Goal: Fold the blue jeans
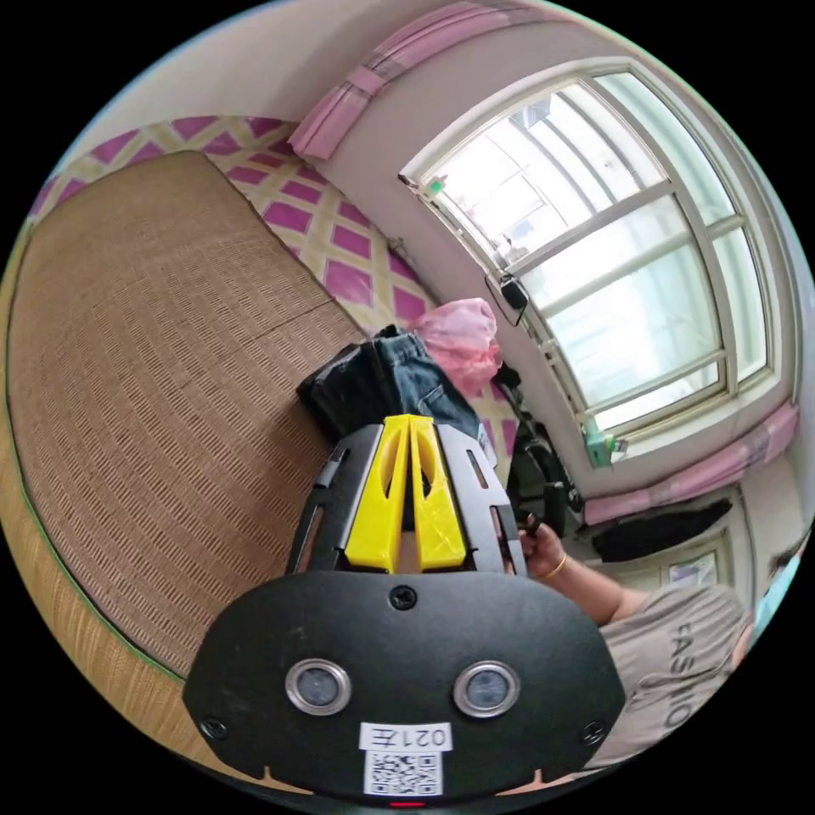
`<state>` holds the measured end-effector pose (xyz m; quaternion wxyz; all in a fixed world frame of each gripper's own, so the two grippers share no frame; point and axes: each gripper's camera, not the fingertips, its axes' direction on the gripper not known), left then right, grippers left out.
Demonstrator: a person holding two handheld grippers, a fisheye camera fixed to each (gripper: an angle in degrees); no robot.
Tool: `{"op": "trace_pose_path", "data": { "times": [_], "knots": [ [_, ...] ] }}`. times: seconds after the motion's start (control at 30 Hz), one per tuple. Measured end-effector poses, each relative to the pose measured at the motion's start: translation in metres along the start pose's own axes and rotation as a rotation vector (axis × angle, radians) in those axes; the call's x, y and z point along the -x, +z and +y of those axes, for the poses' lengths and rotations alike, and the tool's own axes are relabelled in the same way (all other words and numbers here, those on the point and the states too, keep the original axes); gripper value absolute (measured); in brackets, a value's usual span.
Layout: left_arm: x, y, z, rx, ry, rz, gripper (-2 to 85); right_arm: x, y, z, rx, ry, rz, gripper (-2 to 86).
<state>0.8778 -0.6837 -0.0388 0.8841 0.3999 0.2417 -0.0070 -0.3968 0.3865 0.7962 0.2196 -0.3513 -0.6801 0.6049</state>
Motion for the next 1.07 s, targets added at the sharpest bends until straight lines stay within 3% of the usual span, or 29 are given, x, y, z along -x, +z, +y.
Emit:
{"op": "trace_pose_path", "data": {
  "times": [0.23,0.6,0.77,1.07],
  "knots": [
    [-0.010,-0.076,0.212,0.029,0.022,-0.040,-0.9,0.121,0.075,0.036,0.372,-0.396,-0.031,0.0],
    [0.008,-0.315,0.628,-0.434,-0.304,-0.212,-1.0,0.381,0.259,0.202,0.724,-1.073,-0.145,2.2],
    [0.043,-0.378,0.786,-0.486,-0.349,-0.225,-1.0,0.494,0.370,0.320,0.751,-1.138,-0.263,7.7],
    [0.085,-0.443,1.076,-0.578,-0.518,-0.174,-0.9,0.692,0.591,0.573,0.882,-1.544,0.029,9.2]
  ]
}}
